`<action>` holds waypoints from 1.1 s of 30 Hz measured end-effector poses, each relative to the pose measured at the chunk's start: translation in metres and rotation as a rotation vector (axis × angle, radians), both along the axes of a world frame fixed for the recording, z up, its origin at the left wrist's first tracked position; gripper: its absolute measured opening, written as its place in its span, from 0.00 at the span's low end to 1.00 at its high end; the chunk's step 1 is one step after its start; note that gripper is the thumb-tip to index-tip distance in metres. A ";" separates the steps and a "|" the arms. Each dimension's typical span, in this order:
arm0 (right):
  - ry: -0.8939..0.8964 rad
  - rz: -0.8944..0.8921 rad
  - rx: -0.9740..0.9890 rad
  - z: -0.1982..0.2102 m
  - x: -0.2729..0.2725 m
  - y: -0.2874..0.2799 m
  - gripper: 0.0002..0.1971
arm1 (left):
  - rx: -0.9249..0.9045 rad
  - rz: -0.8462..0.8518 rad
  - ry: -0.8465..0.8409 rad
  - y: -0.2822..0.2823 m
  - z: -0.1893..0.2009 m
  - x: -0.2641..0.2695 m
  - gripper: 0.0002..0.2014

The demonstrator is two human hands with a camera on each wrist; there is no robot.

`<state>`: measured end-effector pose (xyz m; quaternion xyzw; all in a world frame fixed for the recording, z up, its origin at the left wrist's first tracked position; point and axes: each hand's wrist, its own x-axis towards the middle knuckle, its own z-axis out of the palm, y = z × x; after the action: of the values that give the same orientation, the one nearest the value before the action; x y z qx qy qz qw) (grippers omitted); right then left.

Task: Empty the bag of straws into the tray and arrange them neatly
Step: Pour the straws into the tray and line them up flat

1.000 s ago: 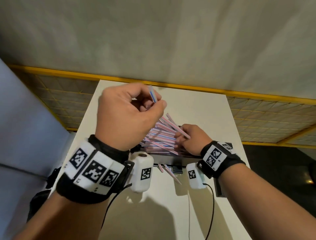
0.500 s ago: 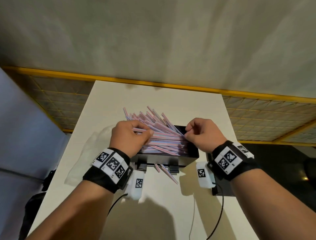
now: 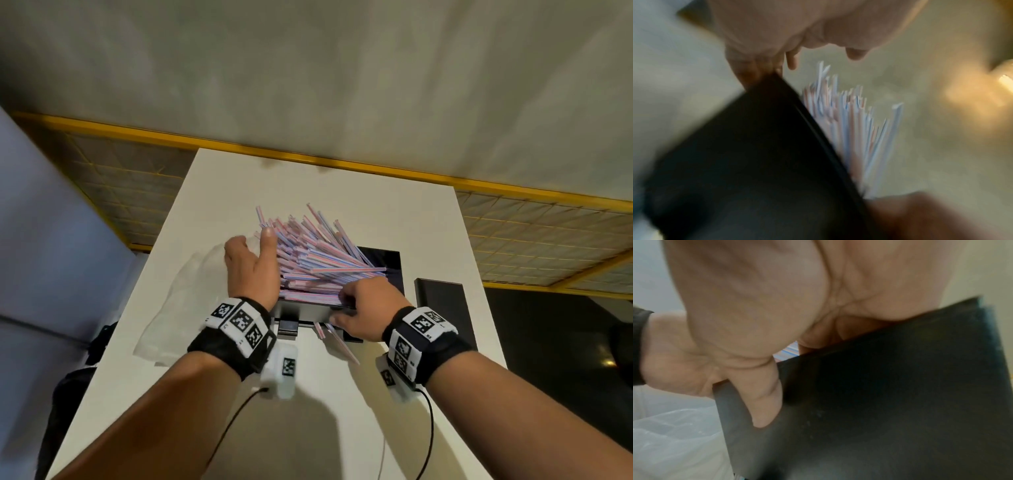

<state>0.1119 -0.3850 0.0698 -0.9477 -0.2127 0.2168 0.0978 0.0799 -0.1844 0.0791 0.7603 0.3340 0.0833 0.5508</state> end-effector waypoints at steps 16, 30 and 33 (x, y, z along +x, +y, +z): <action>0.037 0.116 -0.185 -0.008 -0.001 0.013 0.15 | -0.009 -0.149 0.198 -0.007 -0.004 -0.006 0.31; 0.325 -0.007 -0.197 -0.001 0.014 0.047 0.25 | 0.003 -0.223 0.251 -0.010 -0.005 -0.006 0.40; 0.392 -0.034 -0.192 0.001 0.015 0.048 0.25 | 0.002 -0.225 0.253 -0.010 -0.005 -0.006 0.39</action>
<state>0.1266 -0.3365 0.0704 -0.8959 -0.1520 0.4145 0.0503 0.0739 -0.1943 0.0745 0.7980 0.3131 -0.0749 0.5095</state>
